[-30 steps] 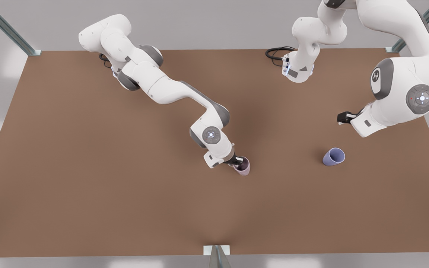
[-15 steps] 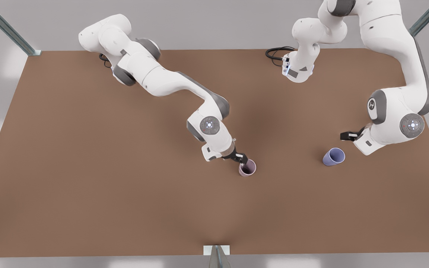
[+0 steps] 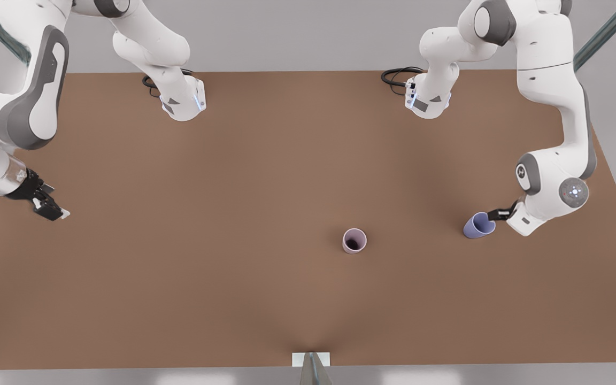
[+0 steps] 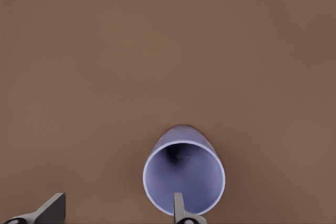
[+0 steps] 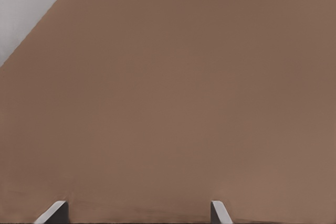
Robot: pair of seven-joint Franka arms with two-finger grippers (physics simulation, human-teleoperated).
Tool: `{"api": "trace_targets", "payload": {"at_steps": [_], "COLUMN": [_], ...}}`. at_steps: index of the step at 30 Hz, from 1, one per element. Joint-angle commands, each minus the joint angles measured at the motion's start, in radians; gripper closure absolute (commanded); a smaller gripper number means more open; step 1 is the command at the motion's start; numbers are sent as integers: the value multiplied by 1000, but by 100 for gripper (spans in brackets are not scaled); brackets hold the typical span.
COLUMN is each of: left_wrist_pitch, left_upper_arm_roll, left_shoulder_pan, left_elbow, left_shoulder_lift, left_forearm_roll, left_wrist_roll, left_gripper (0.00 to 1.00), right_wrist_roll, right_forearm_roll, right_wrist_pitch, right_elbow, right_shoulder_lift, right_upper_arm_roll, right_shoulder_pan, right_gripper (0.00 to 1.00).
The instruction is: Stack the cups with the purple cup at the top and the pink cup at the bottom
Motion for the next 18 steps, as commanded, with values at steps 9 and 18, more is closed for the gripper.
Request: {"api": "trace_targets", "payload": {"at_steps": [9,18], "left_wrist_pitch": [48,25], "left_upper_arm_roll": [-1,-12], "left_shoulder_pan": [-1,-3], "left_elbow": [-12,-27], "left_shoulder_lift": [76,79], "left_forearm_roll": [-4,-99], "left_wrist_roll": [-8,-12], "left_gripper": [0,67], "right_wrist_roll": [-554,-552], "right_forearm_roll": [-2,3], "right_wrist_pitch": [-90,-102], "right_elbow": [70,133], "right_shoulder_lift": [72,125], "right_upper_arm_roll": [8,8], "right_shoulder_pan": [87,88], "right_gripper": [0,0]}}
